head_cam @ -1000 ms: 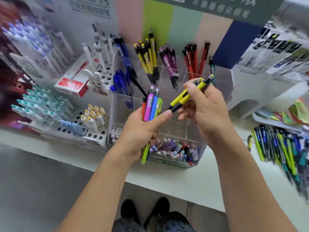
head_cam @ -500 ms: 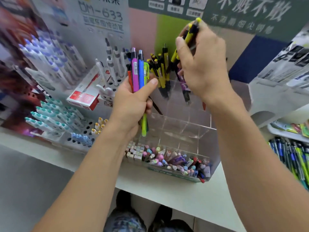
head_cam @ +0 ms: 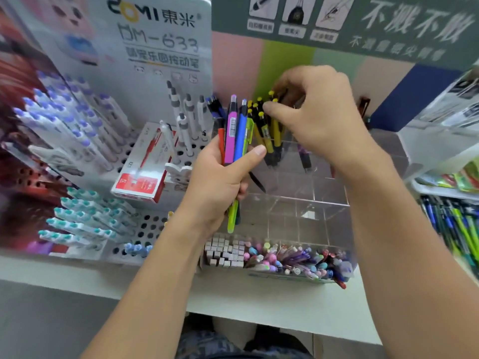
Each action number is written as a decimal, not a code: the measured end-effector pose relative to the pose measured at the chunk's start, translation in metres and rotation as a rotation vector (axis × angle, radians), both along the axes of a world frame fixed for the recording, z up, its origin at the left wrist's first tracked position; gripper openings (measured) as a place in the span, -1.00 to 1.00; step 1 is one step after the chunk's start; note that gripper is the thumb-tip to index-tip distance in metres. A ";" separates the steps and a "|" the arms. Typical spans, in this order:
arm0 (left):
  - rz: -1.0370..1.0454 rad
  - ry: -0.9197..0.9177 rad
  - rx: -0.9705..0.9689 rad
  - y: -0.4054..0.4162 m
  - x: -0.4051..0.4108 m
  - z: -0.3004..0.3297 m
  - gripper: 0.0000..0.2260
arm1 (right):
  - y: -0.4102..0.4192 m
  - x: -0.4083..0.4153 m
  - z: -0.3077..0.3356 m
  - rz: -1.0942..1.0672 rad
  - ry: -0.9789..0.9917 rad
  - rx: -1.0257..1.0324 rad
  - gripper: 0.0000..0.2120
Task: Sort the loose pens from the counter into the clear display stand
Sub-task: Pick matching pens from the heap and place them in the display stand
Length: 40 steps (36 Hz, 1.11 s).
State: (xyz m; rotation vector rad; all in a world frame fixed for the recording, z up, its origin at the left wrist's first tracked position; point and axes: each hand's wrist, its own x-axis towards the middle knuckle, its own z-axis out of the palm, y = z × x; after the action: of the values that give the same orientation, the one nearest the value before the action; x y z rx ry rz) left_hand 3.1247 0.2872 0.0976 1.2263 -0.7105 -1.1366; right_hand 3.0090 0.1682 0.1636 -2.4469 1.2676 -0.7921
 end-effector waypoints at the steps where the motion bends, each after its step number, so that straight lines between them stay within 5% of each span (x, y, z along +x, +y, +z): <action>1: -0.029 0.008 0.003 0.002 0.000 -0.001 -0.89 | 0.002 0.000 -0.001 0.007 -0.043 -0.003 -0.84; 7: -0.256 0.199 0.036 0.009 -0.003 -0.005 -0.91 | 0.003 -0.005 -0.011 -0.009 -0.042 -0.121 -0.77; 11: -0.385 0.467 -0.010 0.013 -0.011 -0.008 -0.93 | 0.029 -0.022 -0.010 -0.071 -0.273 -0.227 -0.83; 13: -0.417 0.539 -0.021 0.015 -0.017 -0.009 -0.82 | 0.043 -0.036 -0.018 -0.098 -0.334 -0.080 -0.83; 18: -0.460 0.476 0.004 0.018 -0.040 -0.011 -0.84 | 0.071 -0.055 -0.042 -0.012 -0.461 0.685 -0.81; 24: -0.295 0.355 0.093 0.016 -0.059 -0.015 -0.84 | 0.070 -0.063 -0.054 -0.154 -0.695 0.841 -0.82; 31: -0.193 0.206 0.184 0.015 -0.061 -0.026 -0.92 | 0.060 -0.083 -0.048 -0.217 -1.066 0.410 -0.88; 36: -0.176 0.254 0.236 0.019 -0.052 -0.038 -0.85 | 0.054 -0.089 -0.050 -0.107 -0.894 0.128 -0.94; 40: -0.201 0.255 0.247 0.021 -0.049 -0.043 -0.83 | 0.053 -0.086 -0.069 -0.069 -0.541 0.042 -0.93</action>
State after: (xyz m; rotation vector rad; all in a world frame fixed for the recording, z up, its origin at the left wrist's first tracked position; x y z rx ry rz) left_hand 3.0758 0.3083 0.0546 1.2038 -0.5176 -1.5532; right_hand 2.9235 0.2209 0.0946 -1.9619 1.1379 -1.3160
